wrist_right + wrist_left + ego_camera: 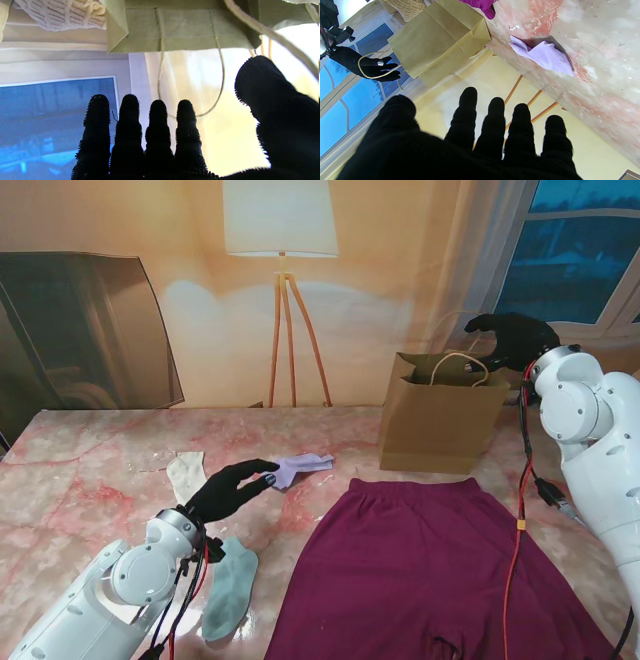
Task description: Fold the socks and the shorts into the kraft paper bag
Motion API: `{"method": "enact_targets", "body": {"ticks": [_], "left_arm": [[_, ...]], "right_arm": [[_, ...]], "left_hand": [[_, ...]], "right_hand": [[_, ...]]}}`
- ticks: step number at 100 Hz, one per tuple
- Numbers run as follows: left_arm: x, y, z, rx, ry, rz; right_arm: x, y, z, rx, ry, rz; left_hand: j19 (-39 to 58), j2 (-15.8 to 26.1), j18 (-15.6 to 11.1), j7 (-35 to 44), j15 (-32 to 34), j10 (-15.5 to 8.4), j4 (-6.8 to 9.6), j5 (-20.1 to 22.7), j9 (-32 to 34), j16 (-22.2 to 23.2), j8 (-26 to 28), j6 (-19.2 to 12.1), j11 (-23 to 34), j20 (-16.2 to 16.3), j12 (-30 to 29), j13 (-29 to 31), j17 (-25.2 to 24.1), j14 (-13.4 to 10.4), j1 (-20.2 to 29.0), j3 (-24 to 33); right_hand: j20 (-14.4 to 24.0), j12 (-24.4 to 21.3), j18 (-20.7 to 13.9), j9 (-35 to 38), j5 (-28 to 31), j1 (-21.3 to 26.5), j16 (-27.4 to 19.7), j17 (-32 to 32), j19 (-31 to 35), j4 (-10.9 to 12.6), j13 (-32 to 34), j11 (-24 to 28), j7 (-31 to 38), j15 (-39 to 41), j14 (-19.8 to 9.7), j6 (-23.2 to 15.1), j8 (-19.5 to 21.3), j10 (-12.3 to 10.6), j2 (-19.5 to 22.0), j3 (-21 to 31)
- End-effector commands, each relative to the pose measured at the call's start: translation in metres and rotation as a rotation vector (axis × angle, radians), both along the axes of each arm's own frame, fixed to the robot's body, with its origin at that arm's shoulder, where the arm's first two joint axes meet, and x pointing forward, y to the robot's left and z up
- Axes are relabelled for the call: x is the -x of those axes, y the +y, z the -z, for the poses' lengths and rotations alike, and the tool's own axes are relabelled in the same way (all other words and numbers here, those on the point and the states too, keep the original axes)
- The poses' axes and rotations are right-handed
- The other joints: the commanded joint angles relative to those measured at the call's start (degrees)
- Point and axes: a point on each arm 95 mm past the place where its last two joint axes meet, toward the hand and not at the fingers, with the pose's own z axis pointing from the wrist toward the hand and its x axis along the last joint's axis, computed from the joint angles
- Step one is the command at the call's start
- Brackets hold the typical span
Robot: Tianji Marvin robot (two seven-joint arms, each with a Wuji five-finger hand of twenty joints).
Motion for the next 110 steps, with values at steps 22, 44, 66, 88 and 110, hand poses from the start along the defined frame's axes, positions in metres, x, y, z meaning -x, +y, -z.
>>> {"method": "enact_targets", "body": {"ticks": [22, 44, 66, 88, 110], "left_arm": [[-0.002, -0.005, -0.006, 0.003, -0.018, 0.013], [-0.004, -0.006, -0.01, 0.001, -0.028, 0.017], [-0.005, -0.005, -0.014, -0.003, -0.043, 0.018], [-0.004, -0.005, -0.016, -0.006, -0.054, 0.021], [-0.002, -0.003, -0.019, -0.011, -0.065, 0.019]], "right_arm": [[0.016, -0.009, -0.009, -0.015, -0.058, 0.036], [0.037, -0.018, -0.019, -0.014, -0.104, 0.058], [0.068, -0.028, -0.02, -0.01, -0.142, 0.06], [0.097, -0.032, -0.011, -0.04, -0.149, 0.056], [0.12, -0.02, 0.01, -0.095, -0.094, 0.002]], "left_hand": [[-0.18, -0.44, 0.05, 0.32, -1.44, -1.59, 1.31, 0.38, -1.4, -0.47, 0.42, -0.94, -0.86, 1.22, -0.08, -1.37, -0.1, -2.23, 0.6, -0.91], [0.0, -0.52, -0.02, 0.38, -1.38, -1.7, 1.24, 0.46, -1.25, -0.45, 0.41, -0.81, -0.8, 1.25, -0.06, -1.23, 0.04, -2.14, 0.71, -0.83], [0.31, -0.55, -0.19, 0.38, -1.32, -1.87, 1.18, 0.48, -1.16, -0.42, 0.37, -0.77, -0.77, 1.3, -0.06, -1.09, 0.18, -2.13, 0.72, -0.8], [0.65, -0.56, -0.34, 0.41, -1.3, -1.89, 1.14, 0.5, -1.12, -0.41, 0.35, -0.91, -0.75, 1.33, -0.07, -1.04, 0.21, -2.12, 0.7, -0.78], [0.87, -0.56, -0.38, 0.41, -1.29, -1.82, 1.13, 0.48, -1.15, -0.41, 0.32, -0.78, -0.75, 1.27, -0.09, -1.05, 0.19, -2.08, 0.7, -0.75]], "right_hand": [[1.48, 0.44, 0.69, 1.48, 0.84, 1.71, 1.34, 0.72, 2.28, 2.53, 2.42, 0.37, 1.52, 1.1, -1.03, -0.72, 0.33, -0.93, 2.96, -2.8], [1.41, 0.44, 0.67, 1.62, 1.29, 2.03, 1.45, 1.03, 2.71, 2.79, 2.73, 0.38, 1.81, 1.18, -0.83, -0.87, 0.33, -0.87, 4.7, -3.58], [0.05, 0.16, -0.64, 1.16, 0.88, 2.18, 0.87, 0.85, 1.44, 3.27, 2.14, -0.25, 1.65, 0.39, -1.48, -0.62, 0.12, -0.71, 8.21, -6.05], [-3.48, -0.56, -4.02, 0.91, 0.63, 1.23, -0.99, 0.11, -2.42, 3.47, 0.85, -1.76, 0.96, -0.82, -1.96, 0.11, -0.35, -0.11, 11.09, -8.17], [-8.88, -0.75, -7.81, 2.16, 1.6, 1.57, -3.69, 1.21, -4.69, 4.21, 0.75, -2.14, 0.94, -1.54, -3.24, 0.42, -0.52, 0.54, 13.08, -8.65]]}}
